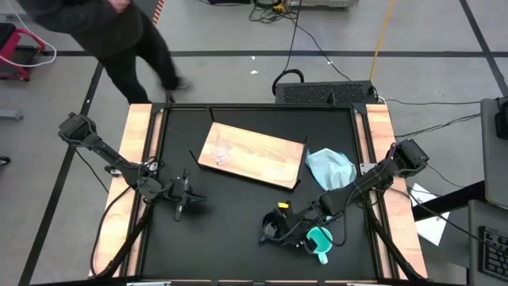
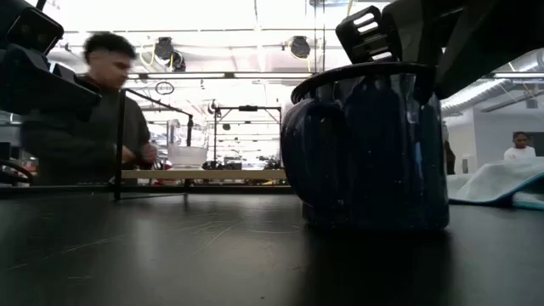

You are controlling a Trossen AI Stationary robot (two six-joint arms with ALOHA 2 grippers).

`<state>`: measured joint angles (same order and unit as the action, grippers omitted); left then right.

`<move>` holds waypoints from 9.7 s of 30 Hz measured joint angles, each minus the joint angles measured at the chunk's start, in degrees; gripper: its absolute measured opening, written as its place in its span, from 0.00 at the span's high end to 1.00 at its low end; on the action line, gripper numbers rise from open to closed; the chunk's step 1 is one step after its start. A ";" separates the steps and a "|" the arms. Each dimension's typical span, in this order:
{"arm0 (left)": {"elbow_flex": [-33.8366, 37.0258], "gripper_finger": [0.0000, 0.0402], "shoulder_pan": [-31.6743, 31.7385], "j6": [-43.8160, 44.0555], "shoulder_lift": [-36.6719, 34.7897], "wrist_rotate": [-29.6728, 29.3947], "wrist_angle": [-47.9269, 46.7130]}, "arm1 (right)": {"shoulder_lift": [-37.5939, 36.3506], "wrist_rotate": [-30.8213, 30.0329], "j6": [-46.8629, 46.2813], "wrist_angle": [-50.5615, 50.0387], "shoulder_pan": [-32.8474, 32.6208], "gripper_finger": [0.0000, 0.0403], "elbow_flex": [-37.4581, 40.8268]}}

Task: Stack small to large cups/mugs on shelf
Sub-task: Put the dark blue mug on the shelf, then put the light blue mug on the shelf

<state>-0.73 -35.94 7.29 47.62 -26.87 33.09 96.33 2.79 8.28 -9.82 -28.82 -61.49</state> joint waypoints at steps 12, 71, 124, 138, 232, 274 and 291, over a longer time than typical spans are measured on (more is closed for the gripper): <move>0.00 0.91 0.00 0.02 0.00 0.00 -0.01 | -0.29 -0.04 4.06 1.84 0.00 0.97 0.00; 0.04 0.91 0.01 -1.14 -0.01 -0.11 -2.11 | -33.66 -9.34 9.62 15.59 1.33 0.98 21.38; 0.02 0.91 0.01 -3.56 -0.01 -0.06 -6.08 | -6.47 11.29 35.78 -13.92 38.62 0.98 -13.99; 0.02 0.91 0.00 -4.59 -0.02 0.44 -6.37 | -0.71 15.22 42.15 -13.31 39.26 0.98 -13.94; 0.02 0.91 -0.01 -4.57 -0.02 1.53 -5.83 | -19.51 16.57 22.32 -10.96 34.93 0.99 -9.90; 0.04 0.91 -0.01 -6.58 0.00 1.47 -5.87 | -47.02 -4.33 -8.39 11.55 0.20 1.00 31.69; 0.04 0.91 0.01 -5.59 0.00 2.97 -6.03 | -35.57 -10.60 -15.69 3.74 -6.23 1.00 24.59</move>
<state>-0.69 -35.92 1.70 47.62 -23.90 27.06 60.76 -7.82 -7.41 -6.09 -35.04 -36.90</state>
